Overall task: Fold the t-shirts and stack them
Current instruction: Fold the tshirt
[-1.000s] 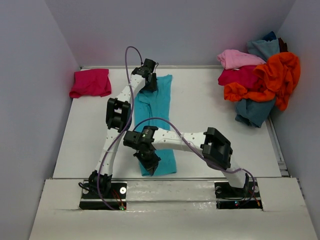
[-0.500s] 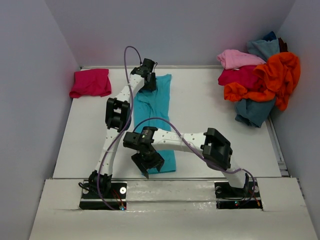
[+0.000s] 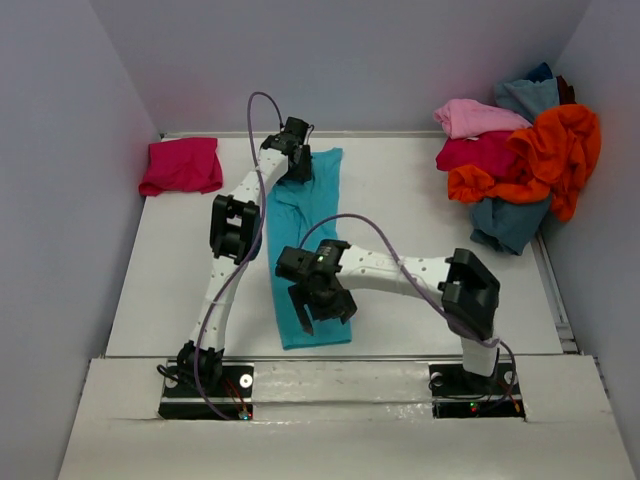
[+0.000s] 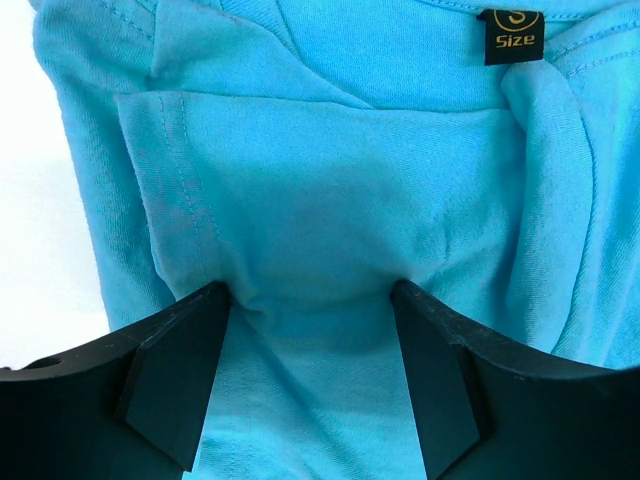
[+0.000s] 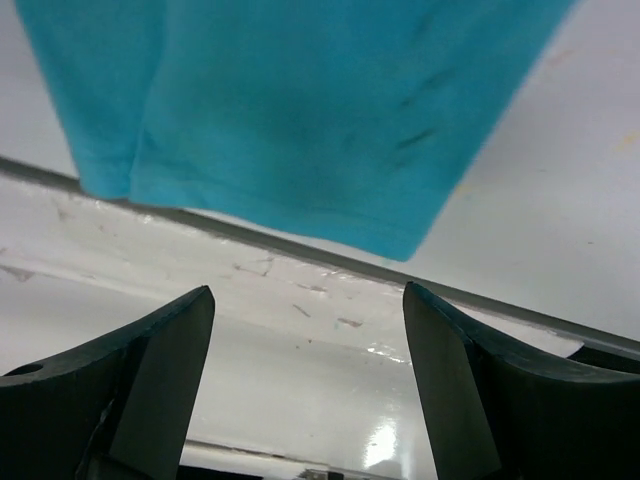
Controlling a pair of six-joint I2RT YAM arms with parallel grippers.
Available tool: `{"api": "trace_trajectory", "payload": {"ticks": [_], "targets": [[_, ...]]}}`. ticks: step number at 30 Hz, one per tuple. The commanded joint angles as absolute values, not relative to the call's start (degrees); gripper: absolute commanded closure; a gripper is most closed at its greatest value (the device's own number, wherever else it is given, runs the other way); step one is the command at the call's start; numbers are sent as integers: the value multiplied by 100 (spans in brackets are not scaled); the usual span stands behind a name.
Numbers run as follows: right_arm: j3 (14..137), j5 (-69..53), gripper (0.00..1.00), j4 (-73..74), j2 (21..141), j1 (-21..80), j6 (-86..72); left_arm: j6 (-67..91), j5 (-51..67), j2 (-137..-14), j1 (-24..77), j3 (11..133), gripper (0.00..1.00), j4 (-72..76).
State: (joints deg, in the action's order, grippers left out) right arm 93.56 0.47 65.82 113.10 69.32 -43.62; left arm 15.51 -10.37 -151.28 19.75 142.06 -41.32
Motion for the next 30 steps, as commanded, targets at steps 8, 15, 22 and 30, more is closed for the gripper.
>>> {"api": "trace_trajectory", "payload": {"ticks": [8, 15, 22, 30], "targets": [[8499, 475, 19, 5626, 10283, 5704, -4755, 1477, -1186, -14424, 1907, 13808, 19, -4307], [7928, 159, 19, 5116, 10371, 5626, -4614, 1529, -1362, -13668, 2013, 13141, 12, -4254], [7226, -333, 19, 4553, 9809, 5125, -4474, 1661, -1302, -12868, 2013, 12568, 7, -4060], [6672, -861, 19, 3957, 9466, 4939, -4535, 2196, -1002, -11331, 2188, 10936, 7, -3911]]}}
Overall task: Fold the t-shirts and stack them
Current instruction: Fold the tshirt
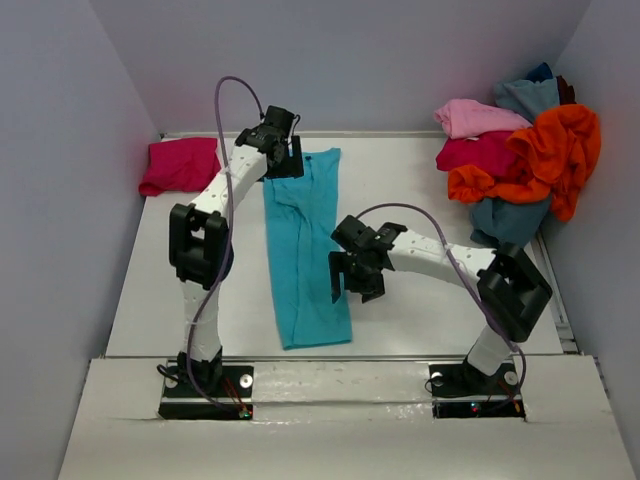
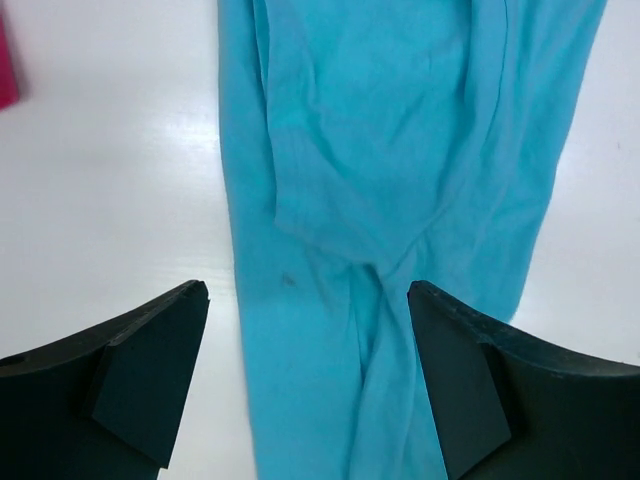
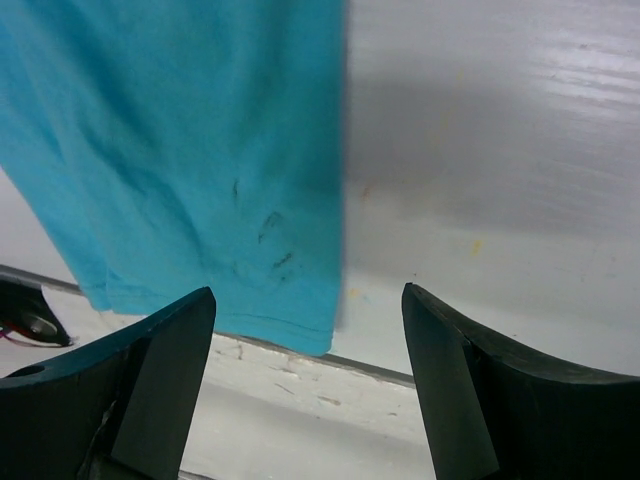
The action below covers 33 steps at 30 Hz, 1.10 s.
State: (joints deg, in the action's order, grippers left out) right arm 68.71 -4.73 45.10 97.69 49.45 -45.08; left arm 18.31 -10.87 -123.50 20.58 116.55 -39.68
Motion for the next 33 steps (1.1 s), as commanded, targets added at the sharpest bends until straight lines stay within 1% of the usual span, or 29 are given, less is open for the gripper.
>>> {"api": "trace_trajectory", "payload": {"ticks": [1, 2, 5, 6, 7, 13, 15, 16, 20, 24, 28, 33], "targets": [[6540, -1001, 19, 3781, 9414, 4887, -4596, 2319, -924, -10964, 2188, 10438, 7, -3815], [6539, -1089, 19, 3779, 9404, 4887, -4597, 2320, -845, -10960, 2188, 10128, 7, -3814], [6154, -1414, 19, 3272, 9378, 4887, -4815, 2688, -449, -9883, 2188, 8749, 7, -3289], [6074, -1450, 20, 3191, 9361, 4887, -4860, 2794, -344, -9688, 2188, 8406, 7, -3191], [5995, -1485, 20, 3130, 9343, 4887, -4913, 2873, -177, -9494, 2267, 7811, 7, -3095], [5415, -1792, 20, 2506, 9088, 4887, -5290, 3461, 0, -8167, 2575, 6086, 7, -2786], [5327, -1933, 20, 2313, 9001, 4887, -5457, 3603, 342, -7683, 2645, 5593, 7, -2690], [5274, -1960, 20, 2251, 8974, 4887, -5510, 3664, 404, -7534, 2646, 5590, 7, -2689], [5028, -2013, 20, 1996, 8956, 4887, -5686, 3972, 817, -6875, 2698, 4747, 7, -2611], [4808, -2171, 20, 1697, 8869, 4887, -5906, 4157, 931, -6355, 2751, 4264, 7, -2768], [4545, -2162, 20, 1644, 8605, 4887, -6152, 4482, 1344, -5785, 2804, 3597, 7, -2830], [4035, -2197, 21, 1381, 7983, 4887, -6730, 4737, 1520, -4897, 2856, 3051, 6, -3154]]}}
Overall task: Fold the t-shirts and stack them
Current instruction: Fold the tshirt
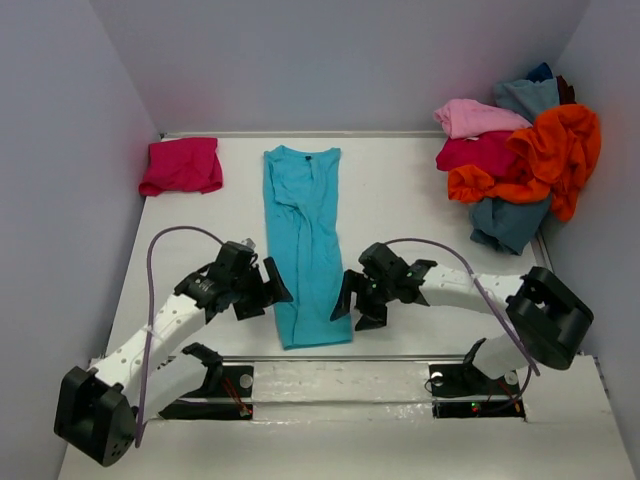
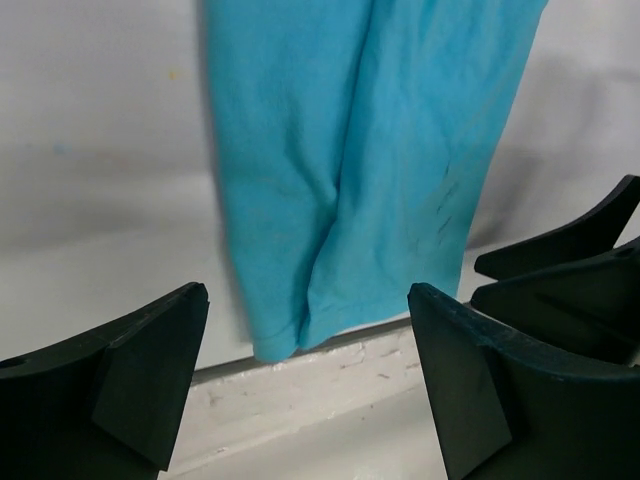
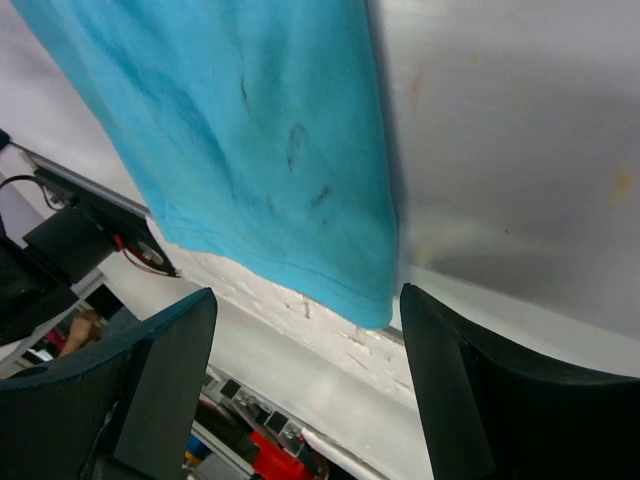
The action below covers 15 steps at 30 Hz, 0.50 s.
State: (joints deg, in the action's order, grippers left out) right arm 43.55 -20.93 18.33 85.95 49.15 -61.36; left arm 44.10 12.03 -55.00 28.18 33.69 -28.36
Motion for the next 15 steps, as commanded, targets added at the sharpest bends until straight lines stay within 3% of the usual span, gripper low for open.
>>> {"api": "trace_trajectory", "payload": {"ticks": [1, 15], "targets": [[3843, -2197, 21, 1319, 7867, 4887, -6837, 4772, 1564, -4774, 2856, 2911, 6, -3207], [3305, -2496, 21, 458, 7700, 4887, -7558, 5624, 2460, -3903, 3041, 2373, 6, -3279]]}}
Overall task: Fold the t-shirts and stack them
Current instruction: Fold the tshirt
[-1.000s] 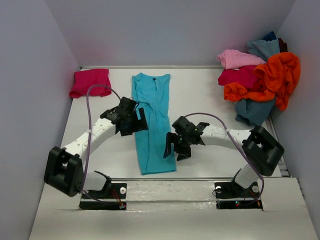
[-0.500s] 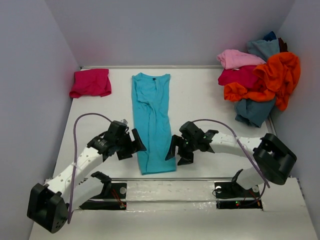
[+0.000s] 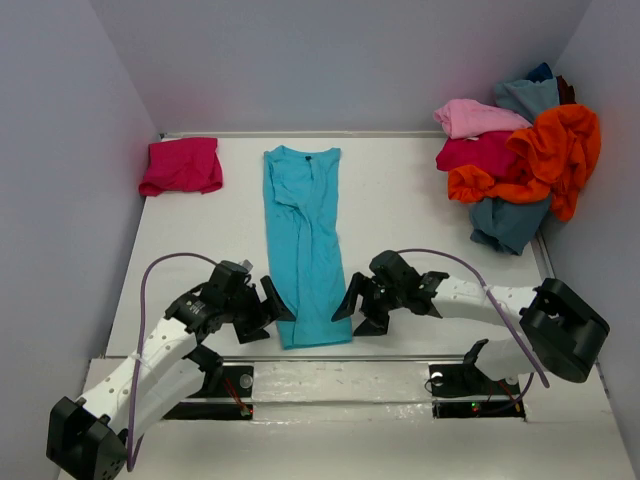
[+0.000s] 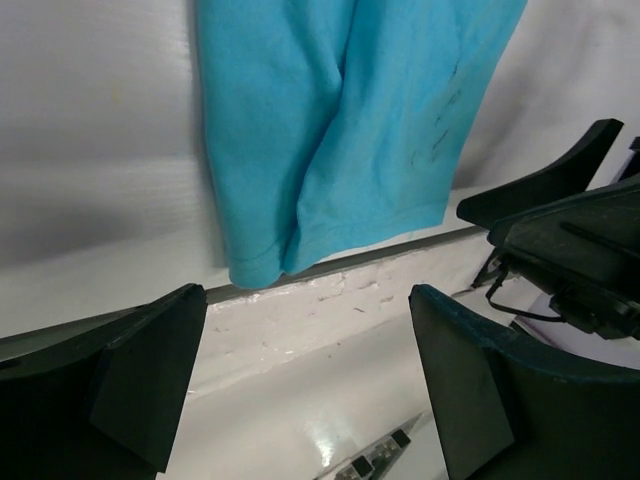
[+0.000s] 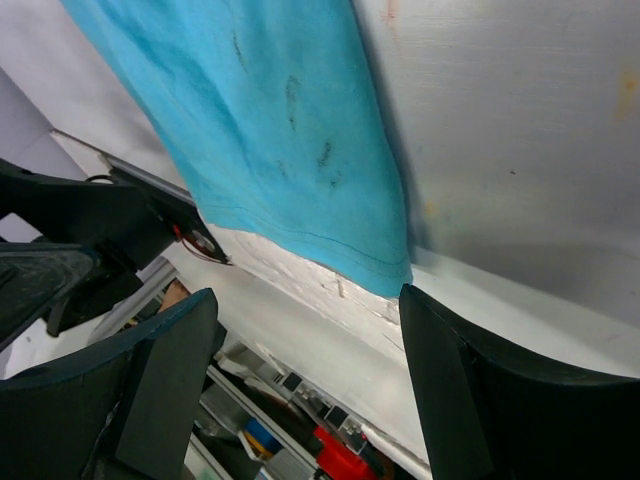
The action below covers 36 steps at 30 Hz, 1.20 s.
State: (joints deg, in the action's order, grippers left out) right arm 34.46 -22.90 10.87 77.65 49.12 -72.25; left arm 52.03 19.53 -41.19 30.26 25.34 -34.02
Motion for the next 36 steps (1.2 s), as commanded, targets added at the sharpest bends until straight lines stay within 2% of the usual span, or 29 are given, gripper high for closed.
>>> {"api": "trace_trajectory", "payload": {"ticks": [1, 7, 18, 23, 32, 36], "targets": [[3209, -2496, 21, 387, 7664, 4887, -7593, 5799, 2548, -3850, 3041, 2347, 6, -3191], [2796, -2461, 21, 71, 7480, 4887, -7971, 6493, 3233, -3789, 3041, 1846, 6, -2576], [2575, -2593, 21, -684, 7515, 4887, -8244, 7180, 3472, -3411, 3041, 1573, 6, -2286], [2321, -2724, 21, -1353, 7515, 4887, -8428, 7049, 3621, -3472, 3041, 1555, 6, -1969], [2285, -2777, 21, -1388, 7576, 4887, -8420, 6092, 3762, -3955, 3041, 1942, 6, -2092], [2320, -2812, 21, -1371, 7611, 4887, -8411, 6528, 4051, -3640, 2989, 1732, 6, -1069]]}}
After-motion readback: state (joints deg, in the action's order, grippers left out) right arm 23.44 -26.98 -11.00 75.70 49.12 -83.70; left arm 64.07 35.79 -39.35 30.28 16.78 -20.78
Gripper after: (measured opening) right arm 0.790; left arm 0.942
